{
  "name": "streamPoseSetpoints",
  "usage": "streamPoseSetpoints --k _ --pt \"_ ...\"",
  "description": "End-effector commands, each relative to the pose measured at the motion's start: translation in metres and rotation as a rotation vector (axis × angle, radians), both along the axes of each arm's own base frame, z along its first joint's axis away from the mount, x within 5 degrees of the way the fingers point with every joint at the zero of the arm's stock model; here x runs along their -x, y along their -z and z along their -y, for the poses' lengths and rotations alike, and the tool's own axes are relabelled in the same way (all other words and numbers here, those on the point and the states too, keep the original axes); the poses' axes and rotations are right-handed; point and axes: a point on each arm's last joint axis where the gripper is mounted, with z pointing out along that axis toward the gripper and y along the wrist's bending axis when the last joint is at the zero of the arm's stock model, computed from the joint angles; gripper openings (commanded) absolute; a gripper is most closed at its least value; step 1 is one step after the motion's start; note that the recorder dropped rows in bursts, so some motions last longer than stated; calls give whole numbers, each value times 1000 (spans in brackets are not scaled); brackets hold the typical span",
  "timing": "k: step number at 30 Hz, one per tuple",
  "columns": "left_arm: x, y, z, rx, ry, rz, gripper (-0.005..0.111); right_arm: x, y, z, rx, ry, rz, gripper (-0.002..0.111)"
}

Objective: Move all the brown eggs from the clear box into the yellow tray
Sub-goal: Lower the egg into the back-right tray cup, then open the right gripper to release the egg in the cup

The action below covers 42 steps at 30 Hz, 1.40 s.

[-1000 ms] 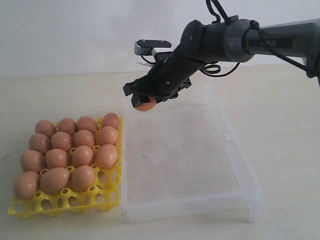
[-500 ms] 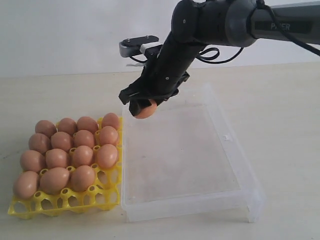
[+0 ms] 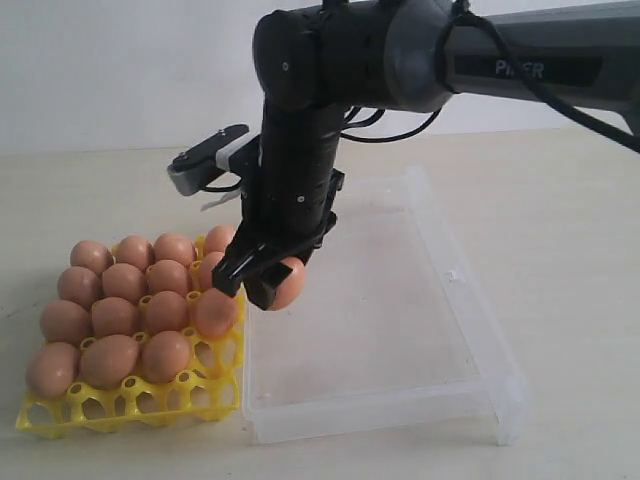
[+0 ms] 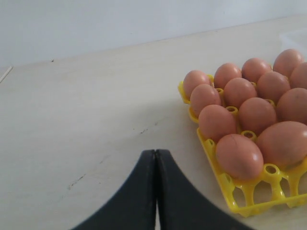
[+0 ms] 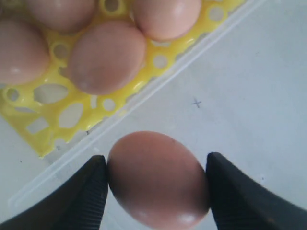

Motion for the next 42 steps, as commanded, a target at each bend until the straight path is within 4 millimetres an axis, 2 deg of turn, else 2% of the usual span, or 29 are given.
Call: streamPoseSetpoints --k 1,9,13,16,18,24,27,42 --pt "0 -2 0 8 4 16 0 13 -6 -8 42 -27 29 0" --pt "0 -2 0 8 4 16 0 35 -14 -27 75 -74 109 0" --pt "0 -2 0 8 4 16 0 51 -26 -47 33 -125 143 0" --pt "0 -2 0 8 4 16 0 52 -29 -57 -1 -135 162 0" --pt "0 -2 0 8 4 16 0 51 -23 -58 13 -136 150 0" --pt "0 -2 0 8 4 16 0 45 11 -66 55 -162 119 0" --pt "0 -2 0 8 4 16 0 44 20 -67 67 -178 118 0" --pt "0 -2 0 8 4 16 0 43 23 -68 68 -189 119 0"
